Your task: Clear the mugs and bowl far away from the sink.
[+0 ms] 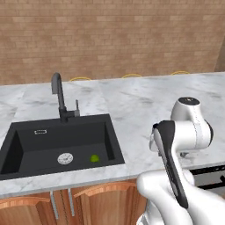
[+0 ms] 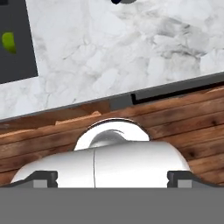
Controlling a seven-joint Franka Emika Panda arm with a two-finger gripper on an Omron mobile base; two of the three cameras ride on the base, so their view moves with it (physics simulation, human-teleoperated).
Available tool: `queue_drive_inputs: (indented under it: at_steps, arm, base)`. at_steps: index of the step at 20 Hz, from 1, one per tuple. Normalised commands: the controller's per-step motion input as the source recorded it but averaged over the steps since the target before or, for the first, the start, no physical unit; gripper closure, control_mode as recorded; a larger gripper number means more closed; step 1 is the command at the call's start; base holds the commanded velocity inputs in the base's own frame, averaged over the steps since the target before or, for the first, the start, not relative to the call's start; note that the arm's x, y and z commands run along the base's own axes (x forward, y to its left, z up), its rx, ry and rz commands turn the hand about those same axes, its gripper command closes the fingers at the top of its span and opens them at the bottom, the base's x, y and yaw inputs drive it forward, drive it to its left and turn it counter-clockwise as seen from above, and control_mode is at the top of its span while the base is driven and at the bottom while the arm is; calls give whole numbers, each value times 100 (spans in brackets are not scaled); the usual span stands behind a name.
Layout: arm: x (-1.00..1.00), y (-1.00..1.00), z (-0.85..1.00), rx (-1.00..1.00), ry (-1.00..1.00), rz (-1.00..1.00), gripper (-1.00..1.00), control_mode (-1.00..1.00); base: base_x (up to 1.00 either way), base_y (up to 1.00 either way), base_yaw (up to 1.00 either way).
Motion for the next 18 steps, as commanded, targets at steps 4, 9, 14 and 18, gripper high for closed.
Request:
queue_drive_inputs:
  at_steps: [4, 9, 14, 18]
  arm:
    - [65, -32, 0, 1, 8, 0, -100, -100]
    - [100, -18, -10, 0, 6, -2, -100, -100]
    - [85, -13, -36, 0, 3, -1, -100, -100]
    - [54, -25, -43, 0, 0, 0, -100, -100]
  base:
    - [0, 0, 0]
    - [0, 0, 0]
    - [0, 0, 0]
    - [0, 0, 0]
